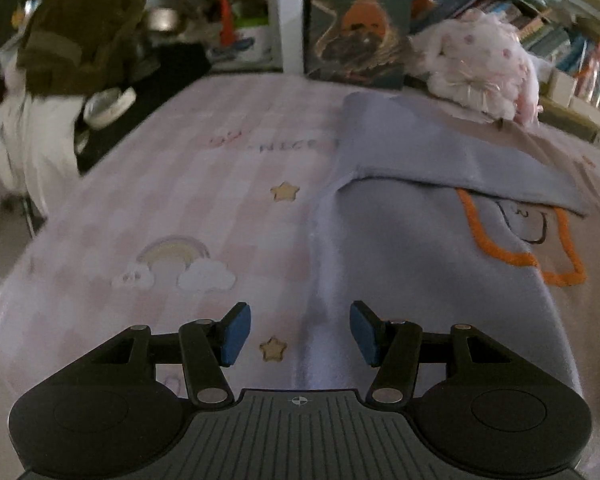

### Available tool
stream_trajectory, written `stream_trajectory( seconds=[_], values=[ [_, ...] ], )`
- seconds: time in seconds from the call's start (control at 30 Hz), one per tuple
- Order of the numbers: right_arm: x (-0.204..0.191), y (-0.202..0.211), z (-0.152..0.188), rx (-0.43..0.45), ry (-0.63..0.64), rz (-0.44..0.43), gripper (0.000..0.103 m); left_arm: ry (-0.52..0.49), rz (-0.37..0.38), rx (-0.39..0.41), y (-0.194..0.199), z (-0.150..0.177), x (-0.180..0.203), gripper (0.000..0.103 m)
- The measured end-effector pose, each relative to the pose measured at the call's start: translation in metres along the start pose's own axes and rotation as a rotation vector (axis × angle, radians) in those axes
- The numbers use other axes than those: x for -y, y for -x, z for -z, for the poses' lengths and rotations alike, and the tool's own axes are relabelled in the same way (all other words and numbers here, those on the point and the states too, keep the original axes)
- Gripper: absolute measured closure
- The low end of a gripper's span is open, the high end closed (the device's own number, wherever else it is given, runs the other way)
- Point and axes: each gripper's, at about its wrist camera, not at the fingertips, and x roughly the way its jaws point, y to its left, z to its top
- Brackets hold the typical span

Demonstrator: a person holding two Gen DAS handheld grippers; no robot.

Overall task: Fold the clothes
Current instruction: 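Grasp the lavender side edge of the sweater with the left gripper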

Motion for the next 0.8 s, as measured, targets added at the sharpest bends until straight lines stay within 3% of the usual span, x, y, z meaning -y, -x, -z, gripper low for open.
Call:
stream_trajectory(
  seconds=[0.1,0.17,0.23,0.27,0.33,0.43,0.8],
  values=[
    [-0.004,0.0,0.005,-0.023,-0.016,0.013,0.044,0.021,0.048,-0.012,0.0,0.006,-0.009,0.05],
    [-0.008,0.0,0.009,-0.028,-0.016,0.029,0.05,0.025,0.077,-0.021,0.0,0.009,-0.011,0.065],
    [-0.01,0.001,0.011,-0.02,-0.021,0.033,0.061,0.054,0.086,-0.021,-0.001,0.009,-0.015,0.087],
    [-0.011,0.002,0.011,-0.016,-0.023,0.034,0.066,0.069,0.104,-0.022,-0.002,0.009,-0.017,0.092],
    [-0.014,0.003,0.013,-0.009,-0.029,0.037,0.085,0.079,0.123,-0.022,-0.002,0.008,-0.018,0.098],
    [-0.019,0.002,0.012,-0.002,-0.023,0.033,0.089,0.08,0.115,0.01,-0.001,0.003,-0.022,0.098],
    [-0.052,-0.015,0.001,0.017,0.035,-0.008,0.09,0.07,0.043,0.005,-0.021,-0.015,-0.047,0.097]
  ],
)
